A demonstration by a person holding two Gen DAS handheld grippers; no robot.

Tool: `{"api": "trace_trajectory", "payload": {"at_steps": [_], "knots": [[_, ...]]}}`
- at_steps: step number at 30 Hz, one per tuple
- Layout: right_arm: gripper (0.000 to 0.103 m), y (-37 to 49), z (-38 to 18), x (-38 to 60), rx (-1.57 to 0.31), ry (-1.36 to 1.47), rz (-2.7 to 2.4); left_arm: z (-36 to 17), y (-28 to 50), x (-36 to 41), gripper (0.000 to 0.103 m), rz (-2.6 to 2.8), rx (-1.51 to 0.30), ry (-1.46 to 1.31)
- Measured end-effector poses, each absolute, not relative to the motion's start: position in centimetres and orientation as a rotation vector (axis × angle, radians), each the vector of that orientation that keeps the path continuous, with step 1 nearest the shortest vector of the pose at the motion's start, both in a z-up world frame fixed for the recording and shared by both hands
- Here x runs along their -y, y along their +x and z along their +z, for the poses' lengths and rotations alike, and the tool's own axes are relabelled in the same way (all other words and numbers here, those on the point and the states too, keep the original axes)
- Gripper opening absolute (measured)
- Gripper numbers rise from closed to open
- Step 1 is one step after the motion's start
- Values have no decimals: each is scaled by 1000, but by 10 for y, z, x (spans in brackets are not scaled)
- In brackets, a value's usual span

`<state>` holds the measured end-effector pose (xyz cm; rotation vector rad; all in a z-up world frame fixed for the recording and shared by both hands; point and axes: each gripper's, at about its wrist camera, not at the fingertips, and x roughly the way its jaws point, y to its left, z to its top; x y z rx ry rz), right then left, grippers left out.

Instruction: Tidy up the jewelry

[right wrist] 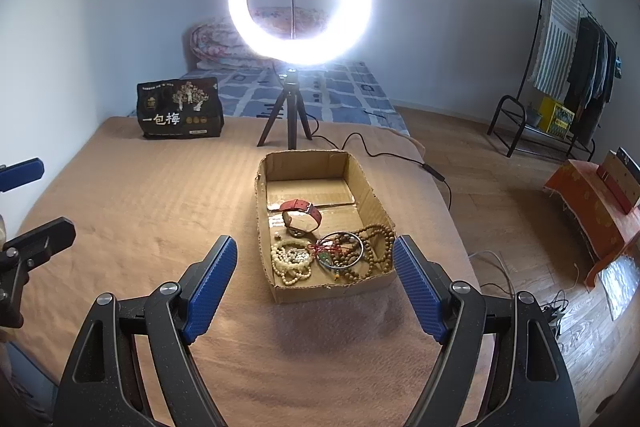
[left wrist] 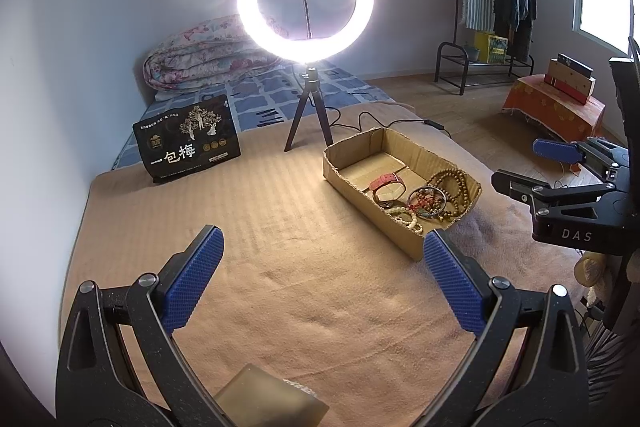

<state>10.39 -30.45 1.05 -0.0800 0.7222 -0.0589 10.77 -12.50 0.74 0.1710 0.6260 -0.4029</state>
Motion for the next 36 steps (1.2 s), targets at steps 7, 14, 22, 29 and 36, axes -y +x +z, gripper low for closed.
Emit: {"api": "trace_trajectory", "payload": {"at_steps": [7, 14, 22, 29, 36], "knots": [[80, 105, 8, 302, -730, -89, -57, 7, 109, 125, 102, -403, -629, 170], [80, 106, 8, 302, -732, -91, -58, 6, 109, 124, 102, -400, -631, 171], [80, 107, 6, 304, -736, -83, -62, 5, 109, 124, 102, -402, -629, 169], [80, 106, 6, 303, -735, -93, -58, 5, 109, 124, 102, -400, -629, 166], [80, 106, 5, 303, -735, -90, -63, 5, 106, 125, 102, -392, -616, 159]]}}
